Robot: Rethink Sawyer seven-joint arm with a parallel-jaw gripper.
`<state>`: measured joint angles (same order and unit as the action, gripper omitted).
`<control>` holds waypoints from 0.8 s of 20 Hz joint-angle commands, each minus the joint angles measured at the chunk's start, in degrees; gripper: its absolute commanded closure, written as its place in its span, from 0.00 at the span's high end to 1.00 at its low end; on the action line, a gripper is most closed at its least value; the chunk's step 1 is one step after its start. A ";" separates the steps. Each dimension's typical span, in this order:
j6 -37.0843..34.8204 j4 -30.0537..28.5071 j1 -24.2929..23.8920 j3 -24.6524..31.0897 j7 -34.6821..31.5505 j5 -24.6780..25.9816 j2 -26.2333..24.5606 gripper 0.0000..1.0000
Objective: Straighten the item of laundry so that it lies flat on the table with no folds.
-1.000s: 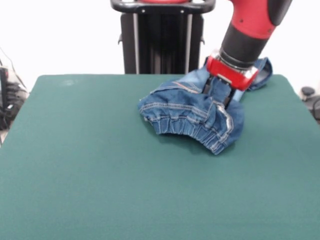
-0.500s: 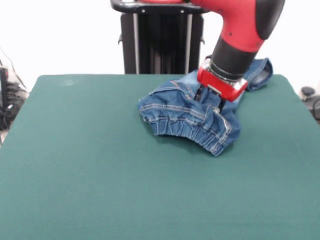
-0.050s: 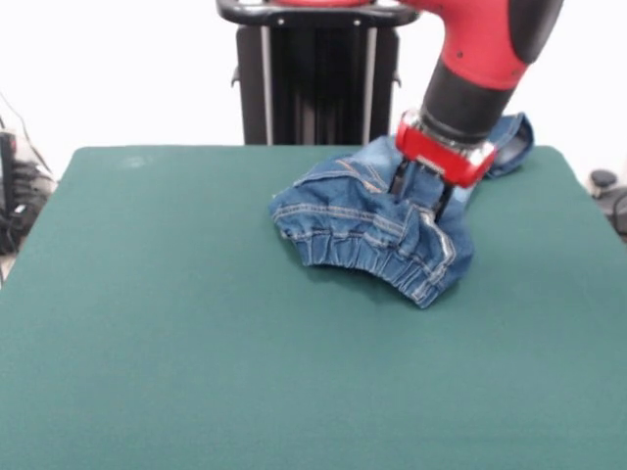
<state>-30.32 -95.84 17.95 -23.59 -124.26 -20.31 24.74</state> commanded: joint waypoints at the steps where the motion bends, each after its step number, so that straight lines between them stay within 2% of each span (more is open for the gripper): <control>1: -17.32 0.00 -2.09 8.52 -5.45 -0.71 8.81 1.00; 4: -20.48 0.52 -2.30 9.02 -6.04 -1.31 10.82 1.00; 7: -17.67 1.09 -2.27 8.67 -6.88 -1.67 10.00 1.00; 16: -3.51 5.85 -0.13 4.25 -11.31 1.86 -1.03 1.00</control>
<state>-40.63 -92.46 16.56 -23.15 -124.26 -20.23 32.17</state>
